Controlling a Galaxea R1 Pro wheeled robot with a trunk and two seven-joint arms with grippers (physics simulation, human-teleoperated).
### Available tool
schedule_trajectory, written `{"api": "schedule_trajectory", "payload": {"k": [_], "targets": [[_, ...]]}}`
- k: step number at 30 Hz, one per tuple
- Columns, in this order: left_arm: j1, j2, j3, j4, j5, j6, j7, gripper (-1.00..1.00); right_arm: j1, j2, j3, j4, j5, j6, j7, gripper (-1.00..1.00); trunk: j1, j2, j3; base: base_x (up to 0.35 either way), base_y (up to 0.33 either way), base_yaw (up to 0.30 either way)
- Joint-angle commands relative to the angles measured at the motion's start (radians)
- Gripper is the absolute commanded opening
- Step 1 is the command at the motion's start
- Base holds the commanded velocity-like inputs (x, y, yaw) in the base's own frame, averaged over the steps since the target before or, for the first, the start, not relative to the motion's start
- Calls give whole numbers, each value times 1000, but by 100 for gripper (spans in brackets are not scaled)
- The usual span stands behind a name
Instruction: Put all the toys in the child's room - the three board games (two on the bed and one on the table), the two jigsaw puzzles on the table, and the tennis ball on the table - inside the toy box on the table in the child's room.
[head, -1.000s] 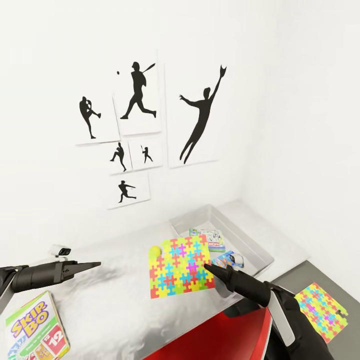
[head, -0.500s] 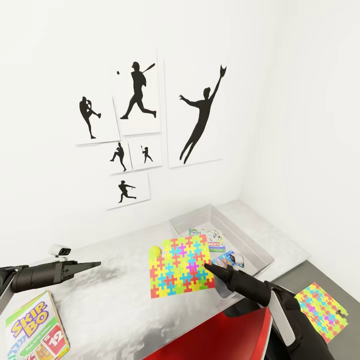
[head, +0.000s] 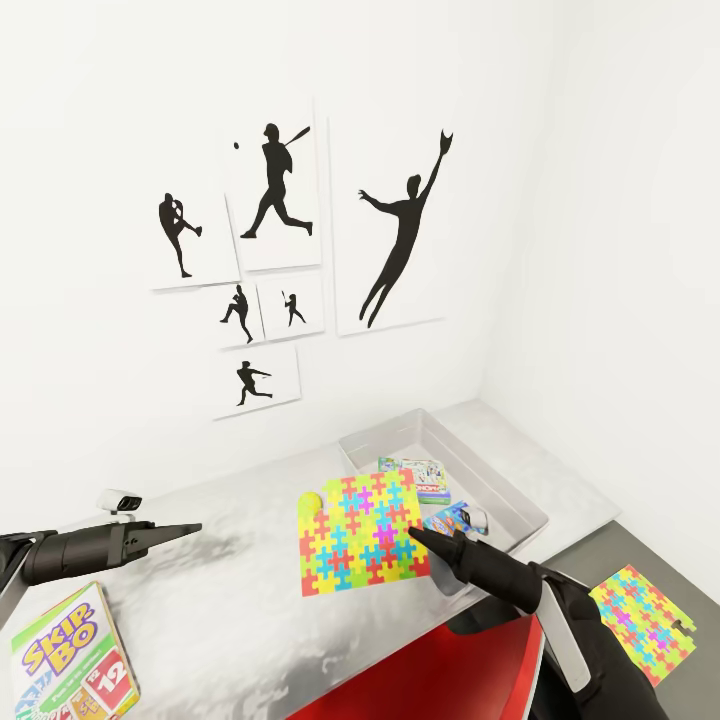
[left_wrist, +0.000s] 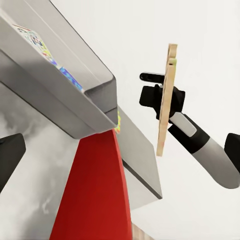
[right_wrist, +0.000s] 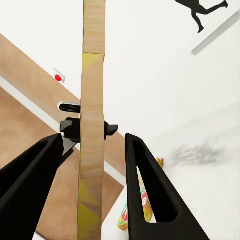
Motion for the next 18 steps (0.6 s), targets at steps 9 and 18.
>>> {"api": "schedule_trajectory", "payload": {"k": [9,18], "targets": [[-1,0,-1,0,0,10,-4,100,-1,2,-20,-3,-5,23,0,-100,1,-2,-2,0,0,0],[-1,-1,-3,0,0,12,-4,100,-40,0,-148,22,-7,174,-67,-100,1,-2,-2,0,0,0]]}}
